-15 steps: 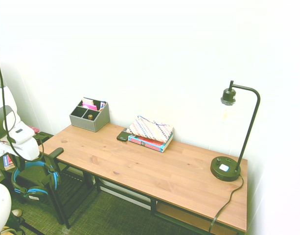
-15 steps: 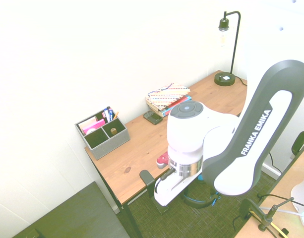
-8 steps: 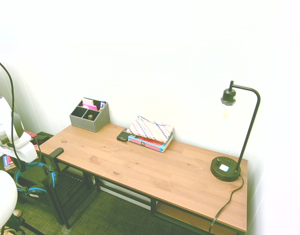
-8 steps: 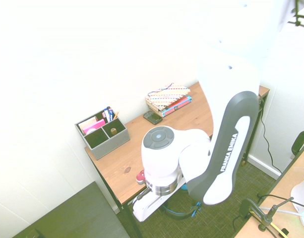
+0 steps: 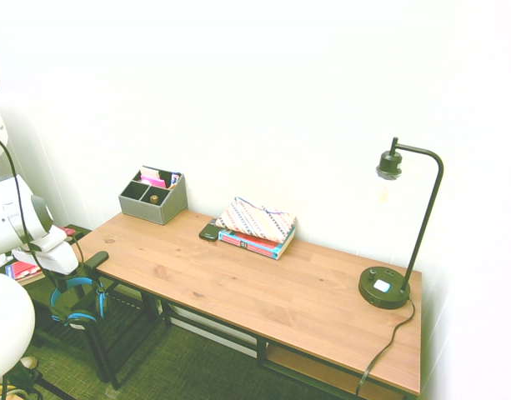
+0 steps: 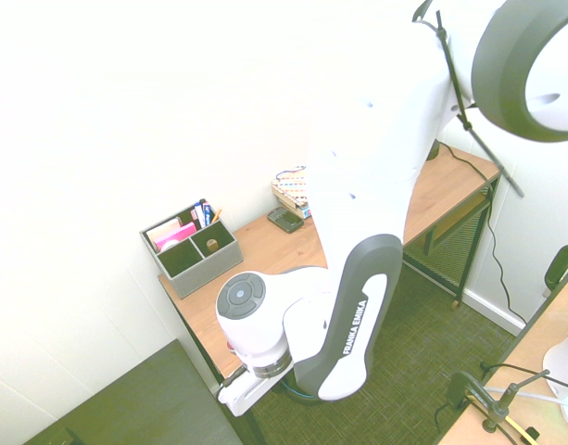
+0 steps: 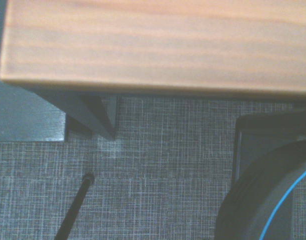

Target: Hang the headphone

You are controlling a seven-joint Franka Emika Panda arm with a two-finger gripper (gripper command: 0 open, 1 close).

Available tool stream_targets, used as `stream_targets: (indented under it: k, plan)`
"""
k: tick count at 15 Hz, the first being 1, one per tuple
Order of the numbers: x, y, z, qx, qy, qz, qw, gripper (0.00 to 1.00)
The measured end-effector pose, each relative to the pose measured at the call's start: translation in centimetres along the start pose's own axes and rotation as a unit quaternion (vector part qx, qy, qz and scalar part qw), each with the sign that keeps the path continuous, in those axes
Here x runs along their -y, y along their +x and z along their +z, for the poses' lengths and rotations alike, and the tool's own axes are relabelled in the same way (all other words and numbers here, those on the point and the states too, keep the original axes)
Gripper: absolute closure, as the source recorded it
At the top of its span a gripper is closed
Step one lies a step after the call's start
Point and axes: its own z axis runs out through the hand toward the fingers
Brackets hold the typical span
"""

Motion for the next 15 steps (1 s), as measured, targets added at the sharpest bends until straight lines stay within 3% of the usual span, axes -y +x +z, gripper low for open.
stream_targets:
  k: [10, 15]
  plan:
    - [-0.8, -0.3, 2.8, 0.001, -0.008, 0.017, 1.0, 0.0]
    - [-2.2, 0.0, 1.1, 0.015, 0.012, 0.017, 1.0, 0.0]
